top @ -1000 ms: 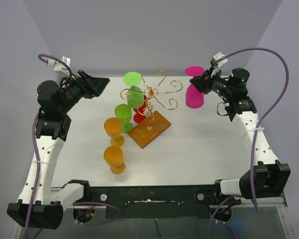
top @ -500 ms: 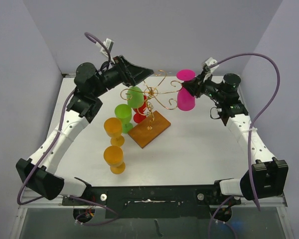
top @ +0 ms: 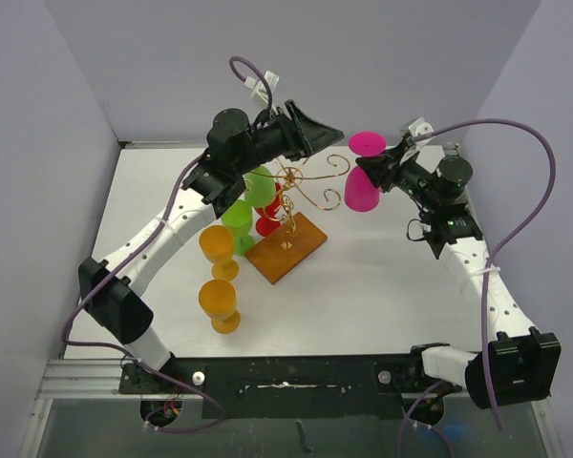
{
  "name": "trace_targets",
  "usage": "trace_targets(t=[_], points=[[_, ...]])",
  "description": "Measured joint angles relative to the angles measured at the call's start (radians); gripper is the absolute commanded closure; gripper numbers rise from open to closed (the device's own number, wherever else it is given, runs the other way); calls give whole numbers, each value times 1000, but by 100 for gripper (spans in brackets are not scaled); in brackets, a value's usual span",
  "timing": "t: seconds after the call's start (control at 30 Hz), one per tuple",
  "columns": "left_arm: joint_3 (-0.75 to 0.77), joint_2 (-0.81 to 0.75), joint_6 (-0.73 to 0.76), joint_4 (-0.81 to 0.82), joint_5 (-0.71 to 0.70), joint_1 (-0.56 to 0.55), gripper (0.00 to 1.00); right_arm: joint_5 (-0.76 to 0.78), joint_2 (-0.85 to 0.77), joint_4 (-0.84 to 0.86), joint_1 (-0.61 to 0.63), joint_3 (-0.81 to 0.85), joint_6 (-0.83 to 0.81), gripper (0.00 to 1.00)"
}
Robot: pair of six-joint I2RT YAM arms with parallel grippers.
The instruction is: Place the wine glass upside down on the wine glass rack
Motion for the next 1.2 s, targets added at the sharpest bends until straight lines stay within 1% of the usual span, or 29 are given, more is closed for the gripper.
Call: trace_targets(t=[0.17,0.33,0.53,0.77,0.87,1.03,1.13,1.2], points=[[27,58,-9,-24,-19,-17,51,-3,-16,7,10,-5,0,100],[28,72,-18,-47,-32,-22,51,-20,-33,8,21,-14,0,100],[44,85,-48,-46,-31,-22,60,-47,-38,12,32,-16,0,100],[41,97,-100,-29,-13,-22,65,-56,-38,18,38,-16,0,100],[33,97,-123,-6,-7,-22,71,-59,-39,31,39,-16,0,100],[16,97,-157,12,8,-21,77,-63,-39,36,38,-16,-1,100],[12,98,-172,19,14,-21,87,-63,-42,36,38,-16,-1,100],[8,98,-185,27,17,-20,98,-63,-47,37,38,-16,-1,100]])
